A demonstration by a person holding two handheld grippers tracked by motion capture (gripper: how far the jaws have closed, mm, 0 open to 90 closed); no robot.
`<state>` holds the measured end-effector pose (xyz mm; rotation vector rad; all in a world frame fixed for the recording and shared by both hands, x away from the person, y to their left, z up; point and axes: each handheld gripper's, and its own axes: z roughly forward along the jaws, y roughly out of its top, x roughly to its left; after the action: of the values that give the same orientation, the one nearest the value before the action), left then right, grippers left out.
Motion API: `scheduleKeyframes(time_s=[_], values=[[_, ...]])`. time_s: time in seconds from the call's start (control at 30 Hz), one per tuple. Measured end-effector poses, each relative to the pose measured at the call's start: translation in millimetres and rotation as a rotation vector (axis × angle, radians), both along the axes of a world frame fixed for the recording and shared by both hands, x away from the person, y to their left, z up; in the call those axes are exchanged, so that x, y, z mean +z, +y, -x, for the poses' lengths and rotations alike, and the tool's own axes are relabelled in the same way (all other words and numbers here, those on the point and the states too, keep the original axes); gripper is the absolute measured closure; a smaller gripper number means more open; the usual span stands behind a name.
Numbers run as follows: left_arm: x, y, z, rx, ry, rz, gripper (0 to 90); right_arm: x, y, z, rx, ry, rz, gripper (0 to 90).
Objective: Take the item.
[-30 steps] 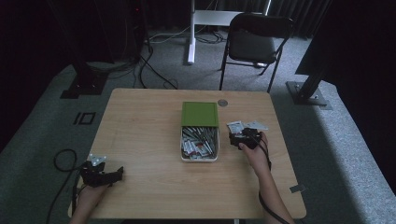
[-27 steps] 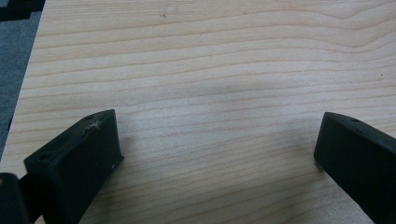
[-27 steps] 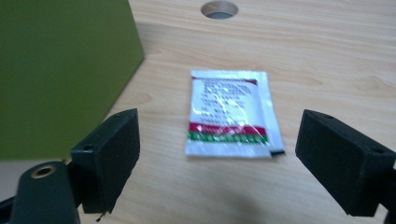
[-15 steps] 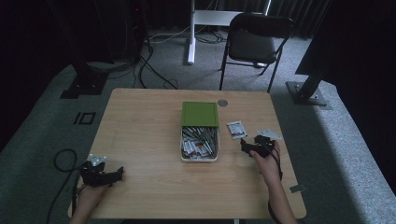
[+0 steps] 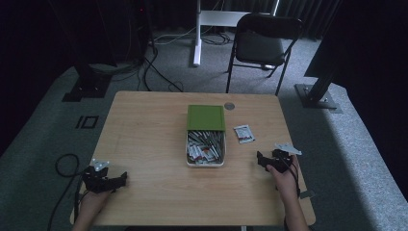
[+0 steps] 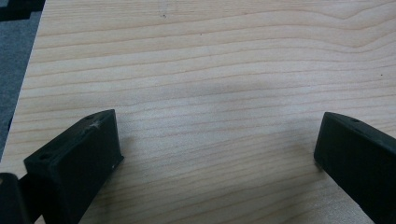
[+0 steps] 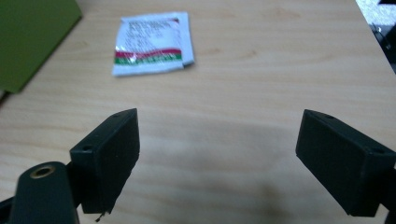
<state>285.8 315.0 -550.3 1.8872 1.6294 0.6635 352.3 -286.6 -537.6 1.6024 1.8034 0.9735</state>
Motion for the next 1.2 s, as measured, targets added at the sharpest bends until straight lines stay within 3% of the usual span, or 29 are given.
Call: scheduleKeyframes(time_s=[0.27, 0.63, 0.97, 1.2], values=[[0.0, 0.1, 0.0, -0.001, 0.001, -0.001, 1.3, -9.6, -6.3, 15.2, -0.019, 0.034, 0.021, 13.6], [0.1, 0.1, 0.0, -0.001, 0.001, -0.001, 1.3, -17.4, -20.7, 44.3, -0.092, 0.077, 0.048, 13.7], [0.0, 0.1, 0.0, -0.001, 0.001, -0.001, 1.3, -15.3, -24.2, 66.1, -0.146, 0.077, 0.071, 13.6], [0.0, 0.1, 0.0, -0.001, 0.001, -0.001, 1.3, -17.4, -26.1, 79.0, -0.179, 0.106, 0.079, 13.8]])
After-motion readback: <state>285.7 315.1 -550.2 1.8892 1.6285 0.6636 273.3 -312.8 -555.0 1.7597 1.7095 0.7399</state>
